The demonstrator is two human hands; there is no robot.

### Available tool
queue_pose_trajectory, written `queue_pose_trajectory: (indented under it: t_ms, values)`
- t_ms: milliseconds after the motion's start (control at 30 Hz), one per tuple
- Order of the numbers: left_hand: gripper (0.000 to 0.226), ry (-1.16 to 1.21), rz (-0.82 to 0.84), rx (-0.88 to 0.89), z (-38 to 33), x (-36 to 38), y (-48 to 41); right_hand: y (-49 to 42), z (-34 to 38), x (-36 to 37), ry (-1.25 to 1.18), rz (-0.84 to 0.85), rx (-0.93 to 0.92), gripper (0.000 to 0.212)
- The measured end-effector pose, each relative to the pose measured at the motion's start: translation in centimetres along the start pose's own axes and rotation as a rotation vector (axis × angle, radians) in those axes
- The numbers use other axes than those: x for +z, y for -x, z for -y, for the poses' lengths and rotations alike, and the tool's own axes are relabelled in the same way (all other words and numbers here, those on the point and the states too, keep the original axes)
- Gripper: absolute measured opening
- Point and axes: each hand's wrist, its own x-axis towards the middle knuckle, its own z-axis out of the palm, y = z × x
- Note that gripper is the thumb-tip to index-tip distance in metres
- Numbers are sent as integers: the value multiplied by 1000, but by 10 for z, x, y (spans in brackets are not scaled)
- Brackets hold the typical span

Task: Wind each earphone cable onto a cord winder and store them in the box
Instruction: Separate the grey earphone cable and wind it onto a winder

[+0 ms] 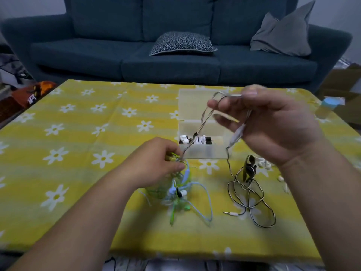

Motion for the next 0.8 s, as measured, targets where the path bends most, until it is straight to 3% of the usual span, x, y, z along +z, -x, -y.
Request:
queue_pose_trajectory:
  t_ms: [167,267,333,400,533,633,733,800]
  values:
    - [17,89,-158,-121,16,-22,3,-7,19,-37,-47,-420,51,35]
    - [16,304,-284,-144,17,-30,4,-10,12,-61,328,-575,210,26]
    - [13,436,-290,-142,13,-33,5,-8,4,-72,844,-516,338,29]
    - [12,515,-274,-127,9,-33,6,-3,-5,-75,1185,-324,469,31]
    - [21,527,-230,-96,5,-30,6,0,-24,-68,1400,10,703,21]
    - [15,488,-204,-94,2,-26,5,-6,-39,-57,1386,17,541,14]
    - [14,467,-201,-110,-1,-20,3,-9,-50,-29,1004,-13,234,15]
    - [16,461,-214,-112,-3,-17,2,-8,-56,-9,804,33,165,22]
